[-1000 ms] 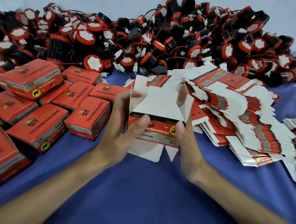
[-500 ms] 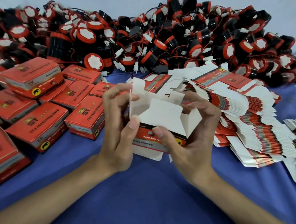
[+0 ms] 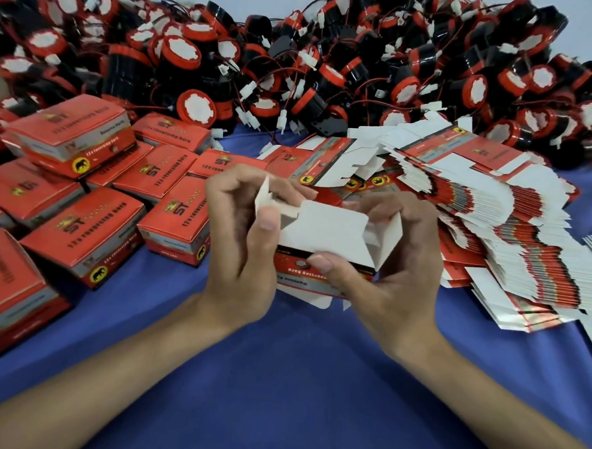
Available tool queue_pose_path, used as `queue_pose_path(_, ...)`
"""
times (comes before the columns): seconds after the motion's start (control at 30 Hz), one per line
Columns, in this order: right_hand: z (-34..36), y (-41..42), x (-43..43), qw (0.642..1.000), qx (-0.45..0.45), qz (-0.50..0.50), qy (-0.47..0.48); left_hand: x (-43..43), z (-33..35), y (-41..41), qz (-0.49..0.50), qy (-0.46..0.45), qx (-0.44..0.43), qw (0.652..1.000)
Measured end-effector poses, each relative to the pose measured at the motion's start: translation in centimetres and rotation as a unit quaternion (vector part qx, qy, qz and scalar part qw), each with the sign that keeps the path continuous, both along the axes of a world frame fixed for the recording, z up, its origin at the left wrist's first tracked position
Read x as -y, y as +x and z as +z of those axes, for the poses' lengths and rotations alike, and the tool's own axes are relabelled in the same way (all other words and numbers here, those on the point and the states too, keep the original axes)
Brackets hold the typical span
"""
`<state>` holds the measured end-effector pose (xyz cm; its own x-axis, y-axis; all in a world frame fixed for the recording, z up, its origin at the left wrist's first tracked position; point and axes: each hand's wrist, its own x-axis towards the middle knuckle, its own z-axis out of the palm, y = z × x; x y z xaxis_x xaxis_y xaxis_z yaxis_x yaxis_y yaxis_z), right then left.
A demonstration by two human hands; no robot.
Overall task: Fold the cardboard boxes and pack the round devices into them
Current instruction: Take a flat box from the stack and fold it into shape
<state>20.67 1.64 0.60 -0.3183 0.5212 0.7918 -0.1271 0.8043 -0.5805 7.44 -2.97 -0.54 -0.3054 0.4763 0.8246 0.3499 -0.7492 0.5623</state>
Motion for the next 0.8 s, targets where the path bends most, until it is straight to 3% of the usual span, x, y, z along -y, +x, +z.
queue_pose_path(0.27,-0.8,-0.2,-0.2,0.997,0.039,0.000,-0.061,0.2,-0.4,0.0,0.063,-0.080,-0.008,0.995)
queue_pose_path(0.47,-1.1,-0.4,-0.2,0.974,0.066,0.108,-0.186,0.4,0.1,-0.1,0.057,-0.142,-0.045,0.987)
queue_pose_path(0.67,-0.9,-0.3,0.0,0.926,0.035,0.165,-0.339,0.4,0.1,-0.3,-0.120,-0.235,0.106,0.959)
queue_pose_path(0.8,-1.0,-0.2,-0.3,0.889,-0.005,0.213,-0.405,0.3,0.5,-0.9,-0.167,-0.269,0.176,0.932)
